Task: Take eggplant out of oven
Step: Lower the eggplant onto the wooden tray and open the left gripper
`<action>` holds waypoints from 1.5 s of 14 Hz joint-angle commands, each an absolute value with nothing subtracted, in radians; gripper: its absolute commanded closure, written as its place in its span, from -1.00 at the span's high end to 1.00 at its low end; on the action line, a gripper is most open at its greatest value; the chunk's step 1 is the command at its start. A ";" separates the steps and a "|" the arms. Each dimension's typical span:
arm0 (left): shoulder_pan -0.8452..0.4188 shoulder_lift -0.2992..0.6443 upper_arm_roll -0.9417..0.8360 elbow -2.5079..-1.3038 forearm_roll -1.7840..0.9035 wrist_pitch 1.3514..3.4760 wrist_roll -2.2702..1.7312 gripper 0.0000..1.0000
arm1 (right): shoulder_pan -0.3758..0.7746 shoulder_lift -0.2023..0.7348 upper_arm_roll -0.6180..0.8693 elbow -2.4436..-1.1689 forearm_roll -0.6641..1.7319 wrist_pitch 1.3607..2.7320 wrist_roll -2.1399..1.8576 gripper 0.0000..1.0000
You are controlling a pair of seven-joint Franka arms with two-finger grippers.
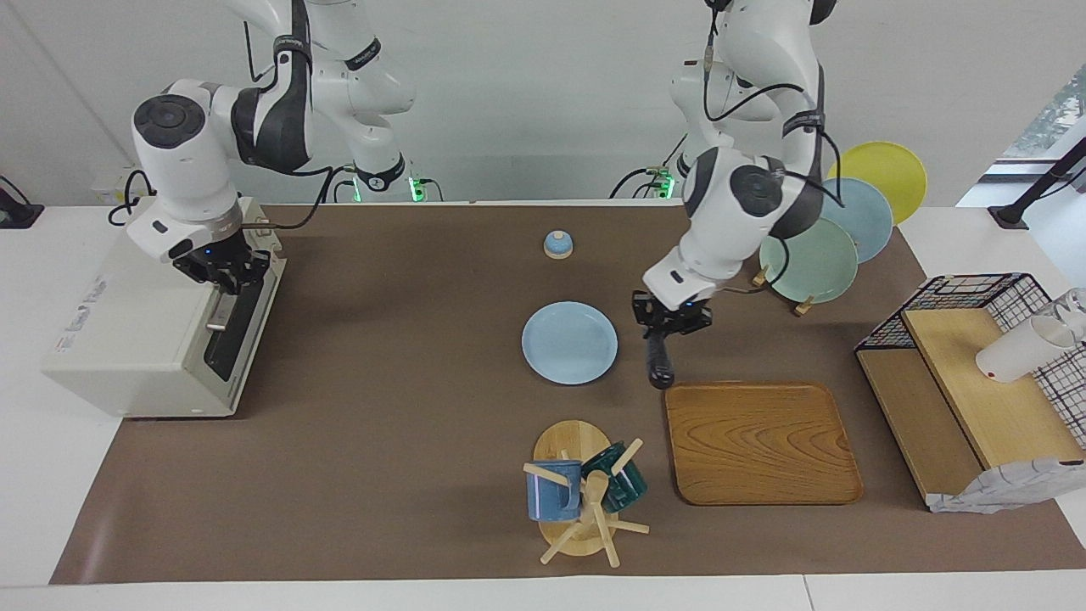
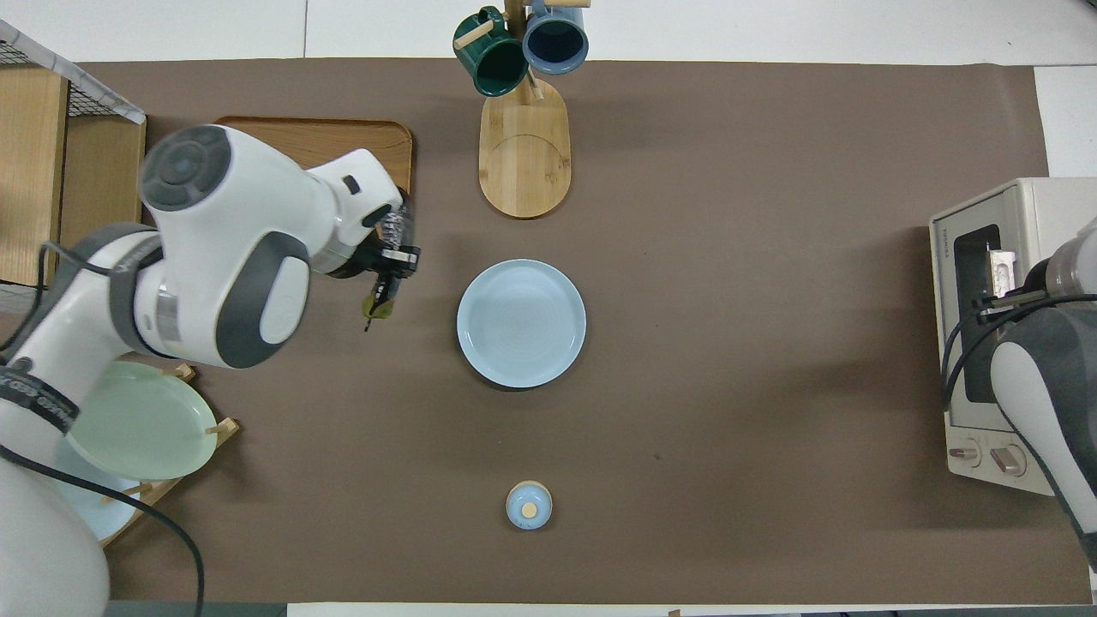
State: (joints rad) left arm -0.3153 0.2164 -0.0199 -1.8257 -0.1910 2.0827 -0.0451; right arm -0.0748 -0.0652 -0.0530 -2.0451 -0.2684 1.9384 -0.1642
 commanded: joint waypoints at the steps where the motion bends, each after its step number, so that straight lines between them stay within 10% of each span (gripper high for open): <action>1: -0.168 0.306 -0.029 -1.711 -0.210 2.056 -0.043 -1.00 | -0.066 -0.052 -0.037 -1.917 -0.188 1.785 -0.186 -0.35; 4: -0.112 0.495 -0.028 -1.502 -0.204 2.037 -0.049 -1.00 | -0.015 -0.045 -0.035 -1.777 -0.107 1.668 -0.187 -0.11; 7: -0.107 0.604 -0.017 -1.431 -0.177 2.124 -0.048 -1.00 | -0.002 -0.048 -0.035 -1.778 -0.051 1.671 -0.186 1.00; 15: -0.097 0.598 -0.017 -1.489 -0.118 2.174 -0.034 -1.00 | 0.028 0.055 -0.073 -1.626 0.003 1.560 -0.175 1.00; 16: -0.097 0.598 -0.017 -1.489 -0.117 2.174 -0.023 0.81 | 0.032 0.043 -0.071 -1.626 -0.009 1.565 -0.172 1.00; 21: -0.086 0.592 -0.015 -1.476 -0.117 2.129 0.018 1.00 | 0.037 0.023 -0.071 -1.632 -0.009 1.575 -0.173 1.00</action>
